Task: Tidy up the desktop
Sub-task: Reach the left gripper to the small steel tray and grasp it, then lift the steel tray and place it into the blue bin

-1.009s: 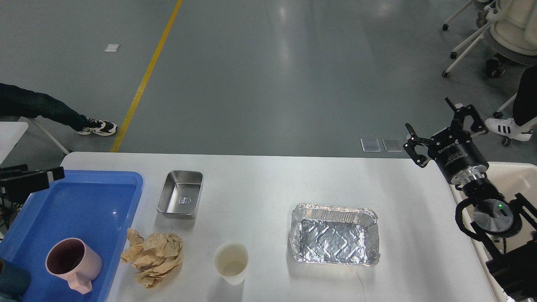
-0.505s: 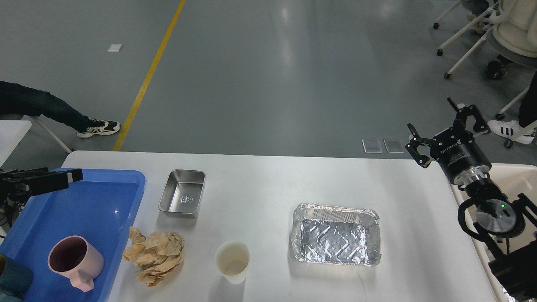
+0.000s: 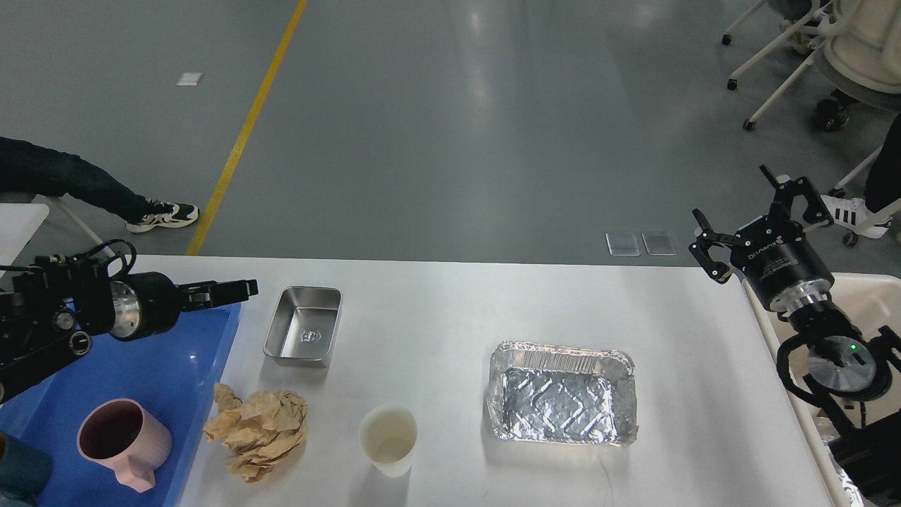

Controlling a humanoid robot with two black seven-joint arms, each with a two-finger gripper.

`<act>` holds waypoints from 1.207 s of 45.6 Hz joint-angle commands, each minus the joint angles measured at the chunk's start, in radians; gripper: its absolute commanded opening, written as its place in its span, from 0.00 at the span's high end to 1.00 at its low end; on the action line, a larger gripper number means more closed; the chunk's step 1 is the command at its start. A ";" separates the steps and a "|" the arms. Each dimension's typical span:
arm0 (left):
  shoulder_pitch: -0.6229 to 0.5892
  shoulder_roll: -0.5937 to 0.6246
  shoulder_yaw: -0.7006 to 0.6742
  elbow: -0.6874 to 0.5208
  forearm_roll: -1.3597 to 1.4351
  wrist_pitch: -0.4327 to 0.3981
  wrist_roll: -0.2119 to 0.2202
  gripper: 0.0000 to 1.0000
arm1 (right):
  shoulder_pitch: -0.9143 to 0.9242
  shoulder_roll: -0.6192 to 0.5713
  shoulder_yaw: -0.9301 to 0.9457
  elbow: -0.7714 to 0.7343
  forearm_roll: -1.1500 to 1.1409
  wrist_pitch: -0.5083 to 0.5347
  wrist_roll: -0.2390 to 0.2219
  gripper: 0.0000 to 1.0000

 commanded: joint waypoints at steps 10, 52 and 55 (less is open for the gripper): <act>0.004 -0.182 0.075 0.233 0.002 0.007 0.001 0.03 | -0.011 -0.022 0.006 -0.001 0.000 0.002 0.000 0.00; 0.040 -0.399 0.195 0.551 -0.015 0.053 -0.005 0.56 | -0.011 -0.022 0.012 0.000 0.000 0.002 0.000 0.00; 0.040 -0.404 0.195 0.554 -0.016 0.050 -0.005 0.71 | -0.011 -0.022 0.014 0.000 0.000 0.002 0.000 0.00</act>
